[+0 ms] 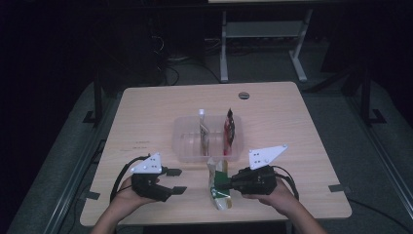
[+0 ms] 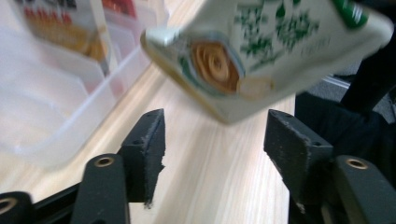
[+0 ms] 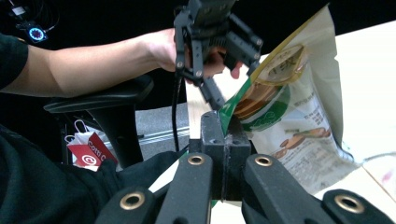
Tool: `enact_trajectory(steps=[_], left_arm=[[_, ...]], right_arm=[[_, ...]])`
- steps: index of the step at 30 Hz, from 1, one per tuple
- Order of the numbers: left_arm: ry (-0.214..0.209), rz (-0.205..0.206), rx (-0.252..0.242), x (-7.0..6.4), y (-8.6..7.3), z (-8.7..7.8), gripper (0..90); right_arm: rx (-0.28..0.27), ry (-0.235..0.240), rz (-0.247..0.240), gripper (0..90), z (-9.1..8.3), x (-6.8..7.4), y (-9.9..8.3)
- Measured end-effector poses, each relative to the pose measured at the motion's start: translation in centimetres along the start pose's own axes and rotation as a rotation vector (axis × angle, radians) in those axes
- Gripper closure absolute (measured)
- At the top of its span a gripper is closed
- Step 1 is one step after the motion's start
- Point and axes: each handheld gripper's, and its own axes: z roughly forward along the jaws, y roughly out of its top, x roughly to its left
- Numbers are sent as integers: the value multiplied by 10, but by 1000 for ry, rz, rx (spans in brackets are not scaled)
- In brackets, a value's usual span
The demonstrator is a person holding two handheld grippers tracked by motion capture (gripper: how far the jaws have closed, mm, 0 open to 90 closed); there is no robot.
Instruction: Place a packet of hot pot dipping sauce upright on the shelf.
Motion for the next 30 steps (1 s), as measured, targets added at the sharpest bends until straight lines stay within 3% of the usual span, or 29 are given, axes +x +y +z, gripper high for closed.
enact_trajectory(steps=[6, 15, 21, 30], left_arm=[[2, -53, 20, 0, -17, -8, 316], [18, -78, 53, 7, -32, -11, 186], [36, -102, 44, 13, -37, -16, 183], [44, -107, 41, 18, -40, -19, 184]], right_arm=[[-11, 6, -39, 900, 2, 3, 12], [-37, 13, -92, 900, 10, 6, 35], [-50, 21, -119, 900, 17, 7, 52], [-59, 21, -152, 900, 28, 2, 76]])
